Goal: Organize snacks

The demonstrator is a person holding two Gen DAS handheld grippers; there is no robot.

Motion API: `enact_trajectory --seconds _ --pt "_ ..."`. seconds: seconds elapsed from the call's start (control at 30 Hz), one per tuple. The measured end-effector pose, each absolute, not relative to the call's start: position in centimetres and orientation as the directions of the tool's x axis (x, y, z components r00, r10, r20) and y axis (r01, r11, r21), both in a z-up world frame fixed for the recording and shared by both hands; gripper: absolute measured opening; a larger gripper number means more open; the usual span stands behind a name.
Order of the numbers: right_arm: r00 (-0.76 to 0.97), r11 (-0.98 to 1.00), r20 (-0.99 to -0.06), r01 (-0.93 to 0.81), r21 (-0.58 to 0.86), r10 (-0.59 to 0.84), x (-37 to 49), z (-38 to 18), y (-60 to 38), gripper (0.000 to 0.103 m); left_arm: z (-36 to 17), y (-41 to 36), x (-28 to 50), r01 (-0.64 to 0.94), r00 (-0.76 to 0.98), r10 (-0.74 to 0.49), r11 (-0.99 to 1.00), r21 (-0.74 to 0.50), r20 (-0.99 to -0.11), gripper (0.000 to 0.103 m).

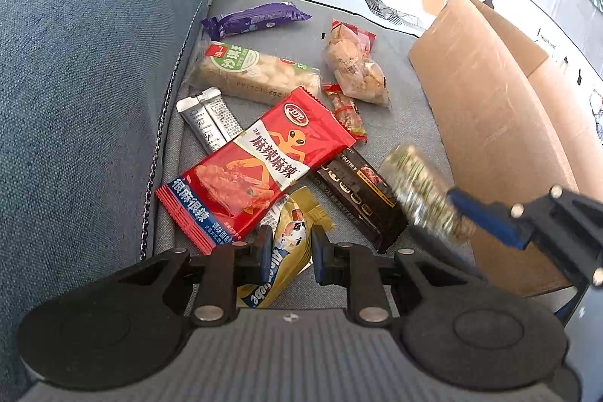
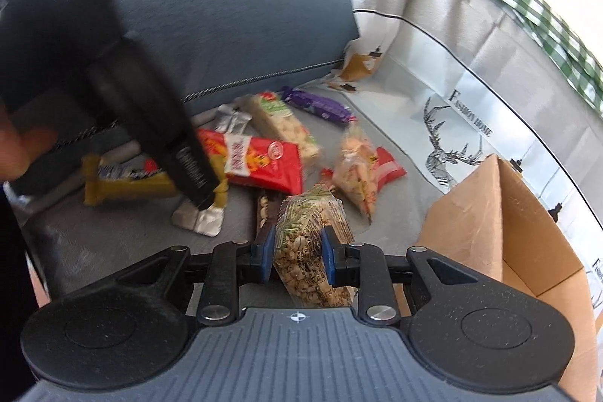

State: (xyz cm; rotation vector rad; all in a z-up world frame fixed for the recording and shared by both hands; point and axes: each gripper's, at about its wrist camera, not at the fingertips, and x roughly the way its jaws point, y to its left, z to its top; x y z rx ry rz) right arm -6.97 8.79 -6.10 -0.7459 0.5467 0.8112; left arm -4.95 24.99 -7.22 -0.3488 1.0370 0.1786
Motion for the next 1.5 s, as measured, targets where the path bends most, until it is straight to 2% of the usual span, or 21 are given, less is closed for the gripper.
enact_trajectory --seconds 0.33,0.53,0.63,0.7,0.8,0.9,1.1,1.5 --pt "0.555 0.376 -0.716 -0.827 -0.418 0.423 -9.4 -6.9 9.3 0.028 -7.3 25.1 -4.9 -0.31 0.499 -0.016 0.93 -0.196 -0.866 0.023" --pt "0.514 0.355 -0.736 -0.853 -0.384 0.441 -9.8 -6.7 9.1 0.032 -7.3 25.2 -4.8 -0.316 0.497 -0.01 0.929 -0.192 -0.868 0.023" --pt "0.464 0.366 -0.738 -0.878 -0.309 0.49 -9.9 -5.9 8.9 0.046 -7.4 25.1 -4.8 -0.318 0.496 -0.008 0.929 -0.191 -0.868 0.023" --pt "0.423 0.406 -0.734 -0.888 -0.218 0.531 -9.4 -5.1 8.6 0.072 -7.4 25.3 -4.7 -0.318 0.496 -0.009 0.929 -0.191 -0.868 0.023" --pt "0.375 0.476 -0.739 -0.876 -0.083 0.56 -7.8 -4.3 8.0 0.081 -7.5 25.3 -4.7 -0.321 0.495 -0.007 0.928 -0.19 -0.869 0.023" --pt "0.383 0.538 -0.75 -0.842 -0.043 0.54 -6.3 -4.5 7.7 0.09 -7.5 25.3 -4.6 -0.323 0.493 -0.006 0.927 -0.189 -0.87 0.023" --pt "0.398 0.633 -0.777 -0.774 0.001 0.488 -4.2 -5.7 7.5 0.097 -7.6 25.2 -4.5 -0.325 0.488 -0.003 0.927 -0.185 -0.873 0.023" --pt "0.349 0.737 -0.835 -0.669 0.096 0.425 -1.3 -8.1 7.0 0.099 -8.3 25.0 -4.2 -0.311 0.444 -0.029 0.932 -0.185 -0.896 0.024"
